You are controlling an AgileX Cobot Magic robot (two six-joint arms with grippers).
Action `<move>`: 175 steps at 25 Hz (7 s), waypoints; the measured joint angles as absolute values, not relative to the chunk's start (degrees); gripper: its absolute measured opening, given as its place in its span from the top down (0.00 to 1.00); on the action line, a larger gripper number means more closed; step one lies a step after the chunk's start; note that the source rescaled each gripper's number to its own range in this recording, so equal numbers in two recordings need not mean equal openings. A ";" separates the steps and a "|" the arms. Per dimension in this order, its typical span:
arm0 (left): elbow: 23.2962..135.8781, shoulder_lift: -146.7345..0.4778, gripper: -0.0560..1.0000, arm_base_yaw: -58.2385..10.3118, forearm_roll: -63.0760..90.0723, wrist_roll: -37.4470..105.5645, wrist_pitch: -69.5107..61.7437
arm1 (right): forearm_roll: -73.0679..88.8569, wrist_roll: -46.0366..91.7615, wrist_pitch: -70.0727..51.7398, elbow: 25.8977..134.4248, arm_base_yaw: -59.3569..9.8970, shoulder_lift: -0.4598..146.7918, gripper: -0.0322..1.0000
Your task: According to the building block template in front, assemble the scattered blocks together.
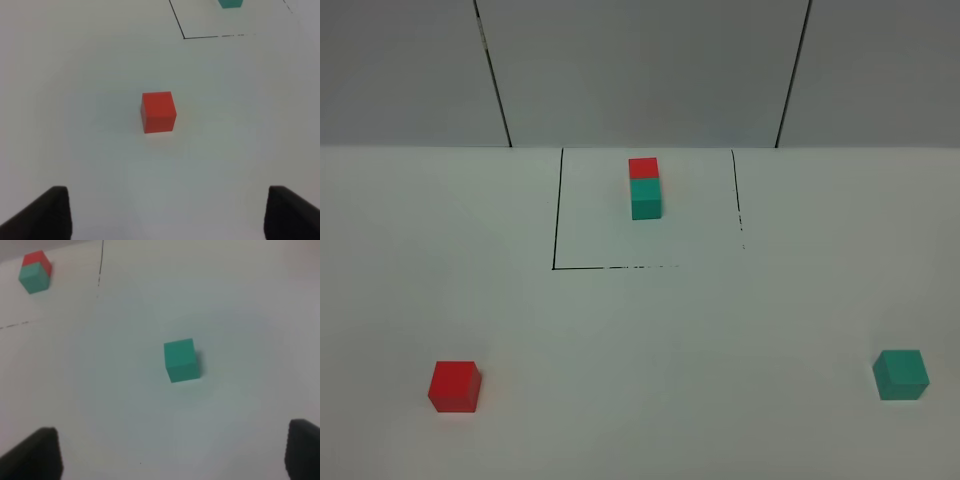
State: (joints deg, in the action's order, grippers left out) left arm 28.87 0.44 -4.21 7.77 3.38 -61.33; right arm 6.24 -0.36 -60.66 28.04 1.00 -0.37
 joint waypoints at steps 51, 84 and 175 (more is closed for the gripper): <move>51.22 -86.86 0.08 -6.49 7.30 0.83 -48.98 | 6.26 -0.36 -60.66 28.04 1.00 -0.37 0.21; 56.90 -110.93 0.12 -16.33 1.80 -11.90 -39.94 | 6.43 -0.36 -60.66 28.04 1.00 -0.37 0.21; 114.00 -141.56 0.77 -41.54 -2.68 53.70 -64.71 | 6.60 -0.36 -60.66 28.04 1.00 -0.37 0.21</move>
